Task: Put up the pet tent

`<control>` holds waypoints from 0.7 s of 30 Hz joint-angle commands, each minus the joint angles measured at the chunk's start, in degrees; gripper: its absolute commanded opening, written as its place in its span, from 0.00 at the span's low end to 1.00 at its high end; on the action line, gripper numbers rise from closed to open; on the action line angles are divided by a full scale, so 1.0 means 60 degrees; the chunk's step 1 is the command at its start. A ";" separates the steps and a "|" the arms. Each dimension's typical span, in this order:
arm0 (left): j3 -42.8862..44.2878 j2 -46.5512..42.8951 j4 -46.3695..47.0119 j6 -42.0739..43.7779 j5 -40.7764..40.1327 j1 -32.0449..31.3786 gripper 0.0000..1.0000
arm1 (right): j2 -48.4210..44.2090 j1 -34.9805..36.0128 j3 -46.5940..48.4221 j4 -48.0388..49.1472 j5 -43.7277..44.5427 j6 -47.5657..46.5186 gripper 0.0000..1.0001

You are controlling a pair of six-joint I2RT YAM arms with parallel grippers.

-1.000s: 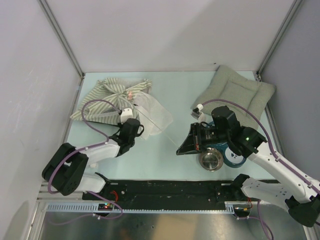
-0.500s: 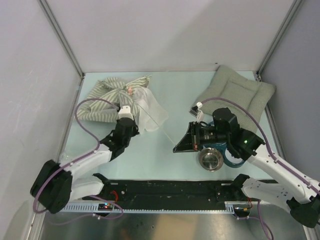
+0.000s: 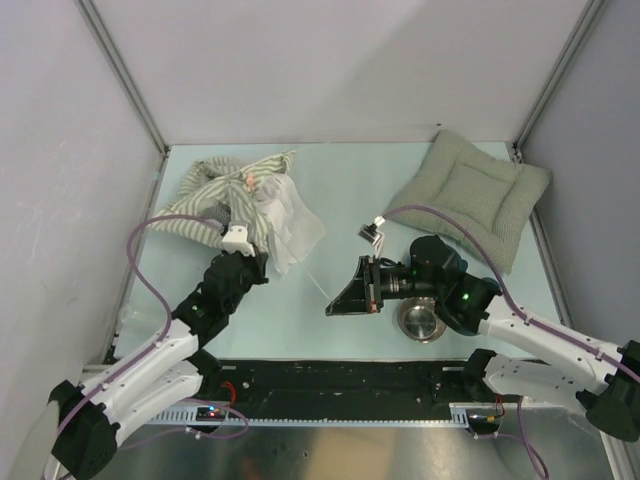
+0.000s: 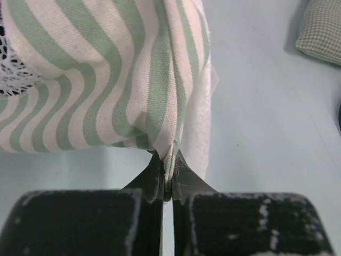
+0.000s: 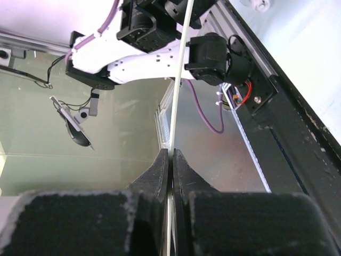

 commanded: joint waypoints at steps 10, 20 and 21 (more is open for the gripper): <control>-0.0345 -0.2096 0.0102 0.0882 0.2384 -0.0144 0.00 | 0.0674 0.0476 -0.0245 0.3774 0.2237 0.0404 0.00; -0.0358 -0.2548 -0.0043 0.1825 0.4567 -0.0137 0.00 | 0.1640 0.0814 -0.0234 0.5768 0.3718 0.1228 0.00; -0.0331 -0.2491 -0.0054 0.1870 0.4919 -0.0141 0.00 | 0.1794 0.0821 -0.0210 0.5999 0.3785 0.1290 0.00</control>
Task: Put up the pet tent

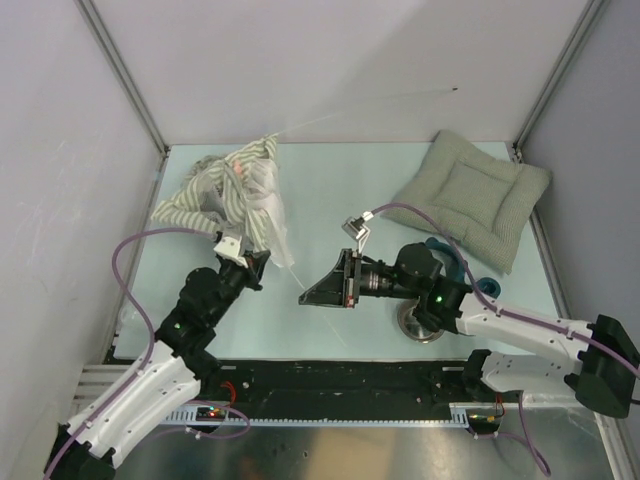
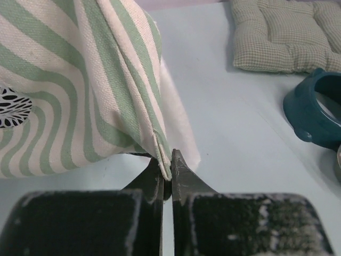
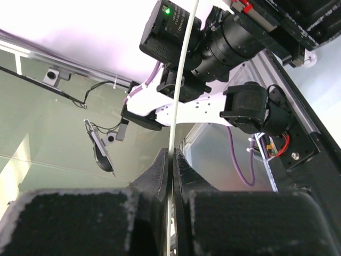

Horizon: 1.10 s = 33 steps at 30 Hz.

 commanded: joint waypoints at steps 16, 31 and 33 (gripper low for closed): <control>0.0086 -0.0154 -0.0365 0.0448 0.4928 -0.0386 0.00 | 0.2153 -0.0185 0.1024 0.3515 0.2771 -0.0078 0.00; 0.0550 -0.0620 -0.1328 0.0142 0.4283 -0.0527 0.00 | 0.2948 -0.0356 0.1785 0.3543 0.3259 -0.1756 0.00; 0.0609 -0.0676 -0.1341 0.0054 0.4175 -0.0526 0.00 | 0.2742 -0.0212 0.1655 0.3032 0.3225 -0.2312 0.00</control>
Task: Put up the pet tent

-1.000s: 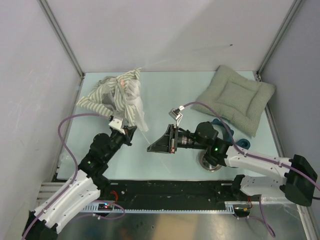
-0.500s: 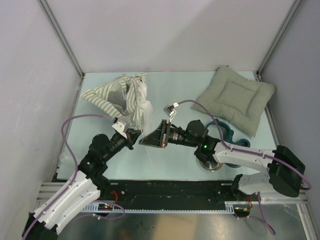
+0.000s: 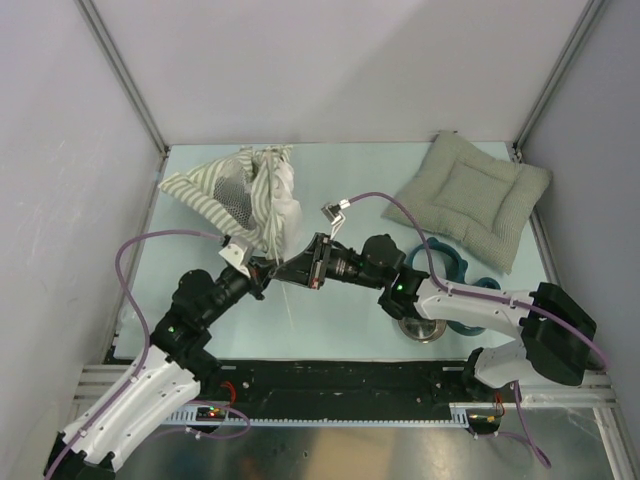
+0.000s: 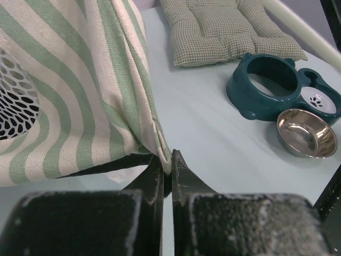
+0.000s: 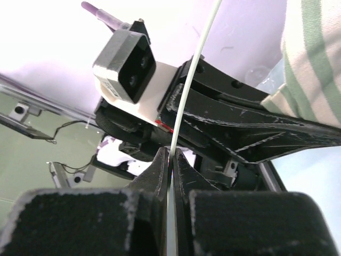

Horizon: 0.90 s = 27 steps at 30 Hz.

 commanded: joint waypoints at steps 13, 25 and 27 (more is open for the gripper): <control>0.0488 -0.0305 -0.1047 -0.0465 0.1309 -0.0492 0.00 | -0.0476 0.0258 -0.0627 -0.0053 0.2296 -0.3882 0.00; 0.0374 -0.1059 -0.1440 -0.0271 0.1633 -0.0525 0.00 | 0.0999 -0.0232 0.0838 0.1751 0.2073 -0.3227 0.00; 0.0416 -0.0945 -0.1688 -0.0334 0.1749 -0.0534 0.00 | 0.1016 -0.0462 0.0983 0.1732 0.1845 -0.3265 0.00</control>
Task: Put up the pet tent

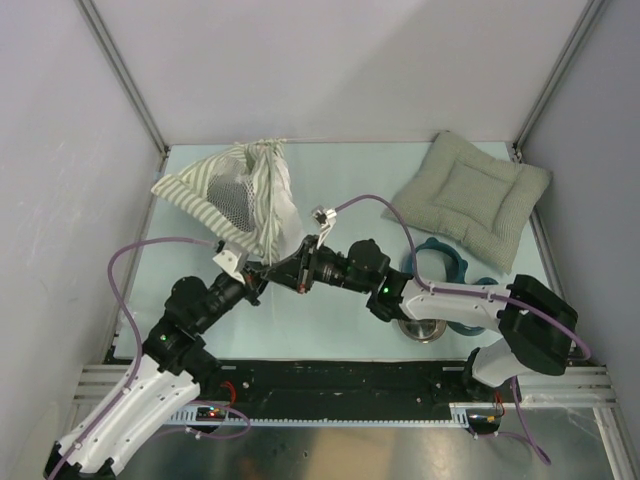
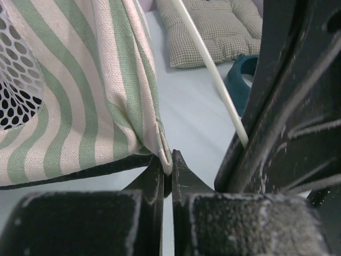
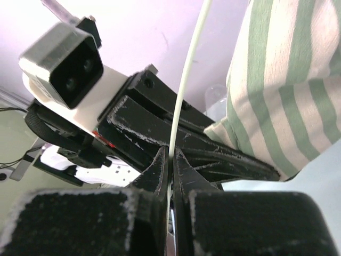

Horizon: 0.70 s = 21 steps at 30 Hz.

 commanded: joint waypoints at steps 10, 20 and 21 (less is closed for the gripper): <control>0.0174 -0.0025 -0.1022 -0.0497 0.2153 -0.0449 0.00 | 0.0023 -0.1450 0.1411 0.0964 0.0974 -0.0806 0.00; 0.0059 0.0091 -0.1250 -0.0591 0.2048 -0.0610 0.00 | 0.0360 -0.1938 0.2454 0.0500 0.0793 -0.1091 0.00; 0.0064 0.0137 -0.1281 -0.0586 0.2005 -0.0634 0.00 | 0.0398 -0.1985 0.2524 0.0480 0.0756 -0.1075 0.00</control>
